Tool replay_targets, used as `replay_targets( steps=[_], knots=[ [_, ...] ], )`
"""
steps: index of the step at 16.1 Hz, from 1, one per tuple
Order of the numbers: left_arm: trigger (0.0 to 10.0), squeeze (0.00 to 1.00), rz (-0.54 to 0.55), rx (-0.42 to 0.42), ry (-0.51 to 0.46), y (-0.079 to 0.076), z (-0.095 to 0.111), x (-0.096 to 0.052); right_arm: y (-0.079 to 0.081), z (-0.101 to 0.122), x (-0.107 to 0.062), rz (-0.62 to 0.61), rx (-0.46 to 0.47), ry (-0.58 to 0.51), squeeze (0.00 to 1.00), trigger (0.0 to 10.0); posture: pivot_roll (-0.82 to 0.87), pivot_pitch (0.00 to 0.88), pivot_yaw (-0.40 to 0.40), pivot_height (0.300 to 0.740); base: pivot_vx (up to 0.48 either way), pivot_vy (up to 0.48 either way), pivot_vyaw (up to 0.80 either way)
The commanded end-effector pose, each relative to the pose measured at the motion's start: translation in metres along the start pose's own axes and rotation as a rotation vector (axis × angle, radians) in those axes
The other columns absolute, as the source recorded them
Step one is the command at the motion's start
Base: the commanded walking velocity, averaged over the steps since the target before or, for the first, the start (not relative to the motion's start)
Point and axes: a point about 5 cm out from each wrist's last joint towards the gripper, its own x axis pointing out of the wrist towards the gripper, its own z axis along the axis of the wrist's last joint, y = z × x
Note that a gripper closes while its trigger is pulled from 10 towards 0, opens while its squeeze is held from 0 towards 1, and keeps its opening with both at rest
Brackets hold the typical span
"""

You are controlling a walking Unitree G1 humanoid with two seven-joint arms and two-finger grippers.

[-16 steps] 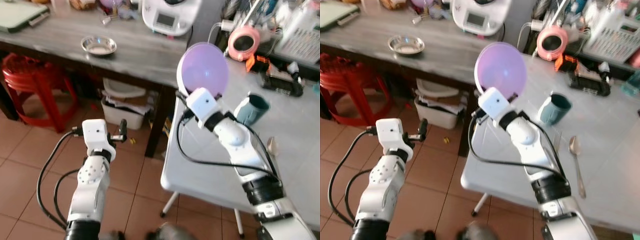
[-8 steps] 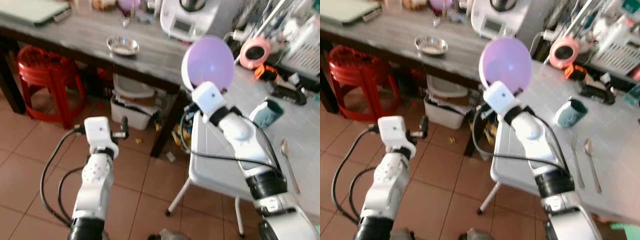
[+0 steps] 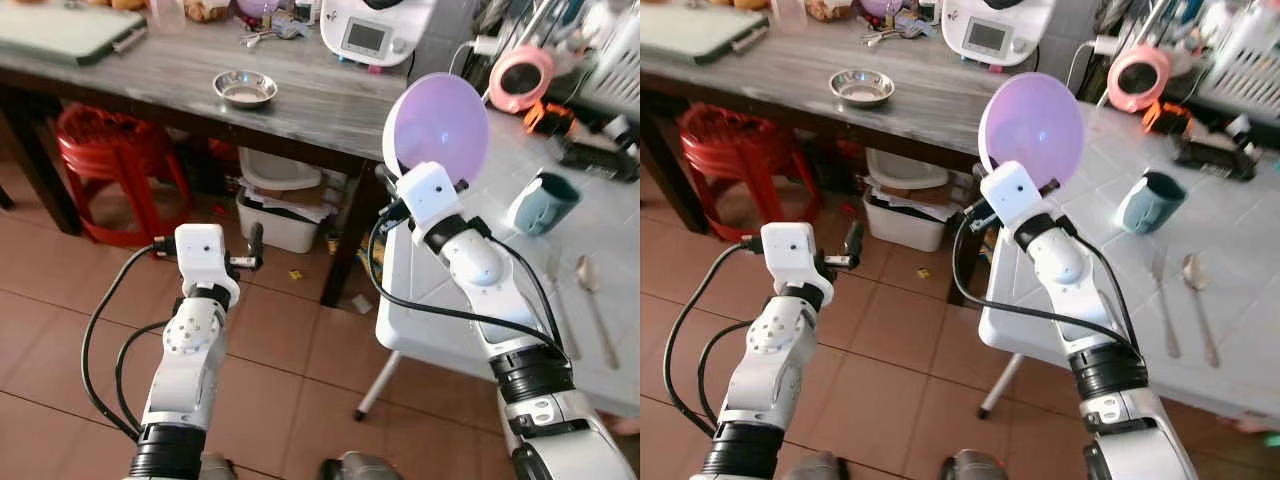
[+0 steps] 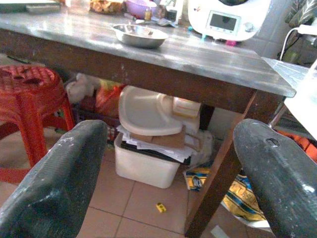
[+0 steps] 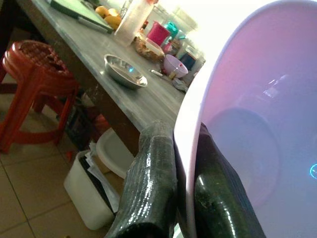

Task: Setting the table

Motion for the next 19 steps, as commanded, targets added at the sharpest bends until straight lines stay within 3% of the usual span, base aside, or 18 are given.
replay_targets(
  steps=[1, 8, 13, 19],
  knots=[
    [10.0, 0.00, -0.031, 0.011, -0.003, -0.002, 0.003, 0.001, -0.005, 0.007, -0.001, -0.043, -0.003, -0.029, 0.00, 10.0, -0.03, 0.000, -0.060, 0.740, 0.000, 0.000, 0.00],
    [10.0, 0.00, -0.046, 0.073, -0.056, 0.017, 0.027, 0.011, 0.008, 0.014, -0.002, -0.127, 0.035, -0.054, 0.00, 10.0, -0.01, 0.000, 0.044, 0.740, 0.000, 0.044, 0.00],
    [10.0, 0.00, -0.097, 0.041, -0.002, 0.004, 0.018, 0.014, 0.015, 0.007, -0.016, -0.168, 0.081, -0.023, 0.00, 10.0, -0.02, 0.000, 0.072, 0.740, 0.000, 0.475, -0.33],
    [10.0, 0.00, -0.147, 0.023, 0.010, -0.007, 0.005, 0.005, 0.026, 0.005, -0.013, -0.152, 0.110, -0.029, 0.00, 10.0, -0.02, 0.000, 0.029, 0.740, 0.041, 0.462, 0.00]
  ],
)
